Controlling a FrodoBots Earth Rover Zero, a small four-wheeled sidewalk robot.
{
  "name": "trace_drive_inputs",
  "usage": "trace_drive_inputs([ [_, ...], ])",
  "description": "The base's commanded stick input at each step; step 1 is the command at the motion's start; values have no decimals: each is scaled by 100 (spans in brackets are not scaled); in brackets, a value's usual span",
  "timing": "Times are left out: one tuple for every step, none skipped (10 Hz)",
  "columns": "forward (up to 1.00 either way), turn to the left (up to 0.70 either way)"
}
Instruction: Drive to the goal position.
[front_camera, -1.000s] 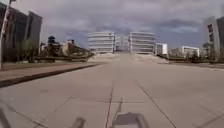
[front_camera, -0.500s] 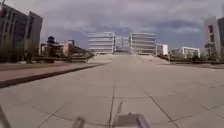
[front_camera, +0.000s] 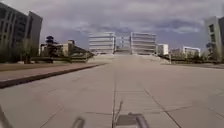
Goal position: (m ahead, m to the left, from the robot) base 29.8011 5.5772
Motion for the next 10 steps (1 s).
trace_drive_inputs([
  [100, 0],
  [100, 0],
  [100, 0],
  [100, 0],
  [100, 0],
  [100, 0],
  [100, 0],
  [100, -2],
  [100, -34],
  [100, -33],
])
